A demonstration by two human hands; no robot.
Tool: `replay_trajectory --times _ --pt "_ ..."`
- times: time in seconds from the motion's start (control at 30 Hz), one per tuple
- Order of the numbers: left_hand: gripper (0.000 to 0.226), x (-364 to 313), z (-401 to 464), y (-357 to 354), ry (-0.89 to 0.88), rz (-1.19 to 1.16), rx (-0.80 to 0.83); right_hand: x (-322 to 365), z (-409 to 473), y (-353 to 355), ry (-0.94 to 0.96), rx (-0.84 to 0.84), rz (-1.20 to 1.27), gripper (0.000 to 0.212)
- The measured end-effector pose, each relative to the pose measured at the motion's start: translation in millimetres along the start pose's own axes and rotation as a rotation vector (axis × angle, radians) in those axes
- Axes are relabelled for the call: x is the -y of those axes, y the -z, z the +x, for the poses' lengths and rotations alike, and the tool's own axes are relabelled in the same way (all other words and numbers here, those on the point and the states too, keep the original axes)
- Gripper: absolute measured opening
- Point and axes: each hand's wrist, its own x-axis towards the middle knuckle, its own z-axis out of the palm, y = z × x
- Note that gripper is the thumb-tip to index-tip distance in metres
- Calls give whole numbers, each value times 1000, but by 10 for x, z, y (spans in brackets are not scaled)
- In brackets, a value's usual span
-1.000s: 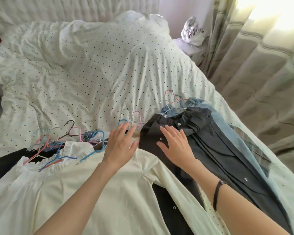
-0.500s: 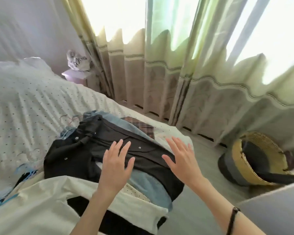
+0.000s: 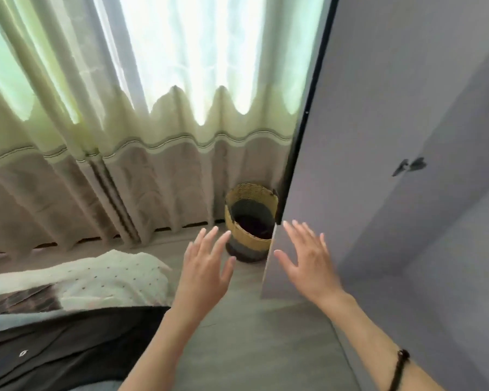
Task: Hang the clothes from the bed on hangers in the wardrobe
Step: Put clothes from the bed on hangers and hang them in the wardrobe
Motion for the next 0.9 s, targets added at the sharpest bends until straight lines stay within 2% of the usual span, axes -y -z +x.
replay_trajectory --times 0.23,0.37,0.47,0.7,0.8,0.9 --pt "50 -1059 993 -633 -357 -115 101 -1059 -286 756 -408 -233 -115 61" --pt "49 -1629 1340 -894 -569 -184 213 -1422 -521 1097 -609 -341 -192 63" --pt "52 -2017 1562 -1081 -764 -203 267 -1585 -749 1246 -739 -444 -233 73" --pt "48 -2911 1417 -1634 -1060 -319 397 -1836 -1540 1421 -1050 -504 -326 65" --pt "46 -3251 1265 -1852 -1097 -372 458 -1998 -1829 1536 -1129 -570 -329 71" --pt "45 -3575 1127 -2046 -1132 -387 515 -2239 -2039 1628 -1190 -559 -304 63"
